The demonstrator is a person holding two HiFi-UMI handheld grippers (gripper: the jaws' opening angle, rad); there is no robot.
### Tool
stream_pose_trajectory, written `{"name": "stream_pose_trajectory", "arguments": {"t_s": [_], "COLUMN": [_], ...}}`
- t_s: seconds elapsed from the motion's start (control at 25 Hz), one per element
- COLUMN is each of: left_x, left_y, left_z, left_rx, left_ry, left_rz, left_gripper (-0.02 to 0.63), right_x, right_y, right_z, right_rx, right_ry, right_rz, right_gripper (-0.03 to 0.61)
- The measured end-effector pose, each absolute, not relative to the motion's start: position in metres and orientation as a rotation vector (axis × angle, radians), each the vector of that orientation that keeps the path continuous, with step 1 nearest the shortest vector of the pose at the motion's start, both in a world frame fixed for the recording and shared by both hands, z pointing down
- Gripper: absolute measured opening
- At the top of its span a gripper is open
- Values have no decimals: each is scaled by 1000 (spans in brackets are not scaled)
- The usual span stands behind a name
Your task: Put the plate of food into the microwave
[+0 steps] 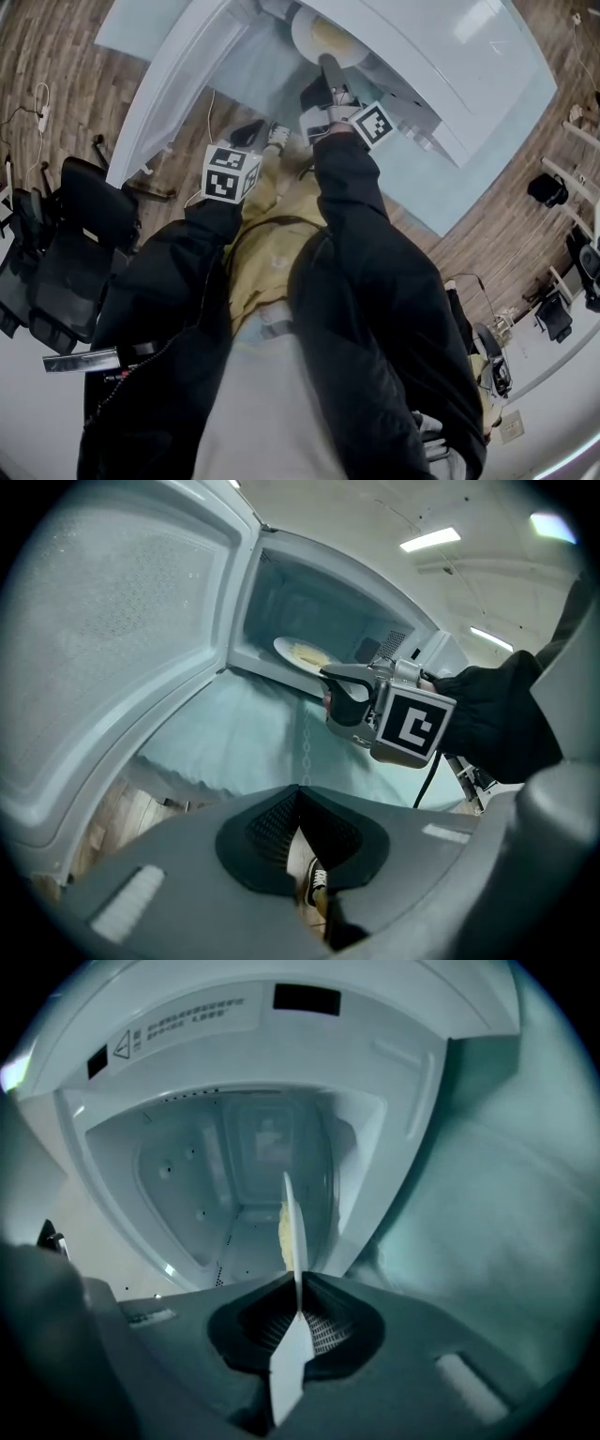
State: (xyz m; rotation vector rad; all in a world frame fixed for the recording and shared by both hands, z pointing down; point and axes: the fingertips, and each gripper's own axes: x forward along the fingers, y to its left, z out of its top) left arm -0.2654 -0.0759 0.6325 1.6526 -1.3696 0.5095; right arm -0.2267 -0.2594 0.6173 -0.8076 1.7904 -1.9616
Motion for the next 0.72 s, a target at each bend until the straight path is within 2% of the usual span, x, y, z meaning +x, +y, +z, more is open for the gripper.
{"name": "stream_pose_trajectory", "arguments": {"t_s": [0.72], "left_x": [-272], "left_y": [-73], "left_z": [632], "left_rx": [1639], "left_ry": [-1377], "left_rz": [488], "left_gripper": [-4], "right_x": [-227], "right_y": [-284], "right_z": [621], "right_rx": [-913], "right_ry": [1652], "right_rz": [-1951], "right_gripper": [21]}}
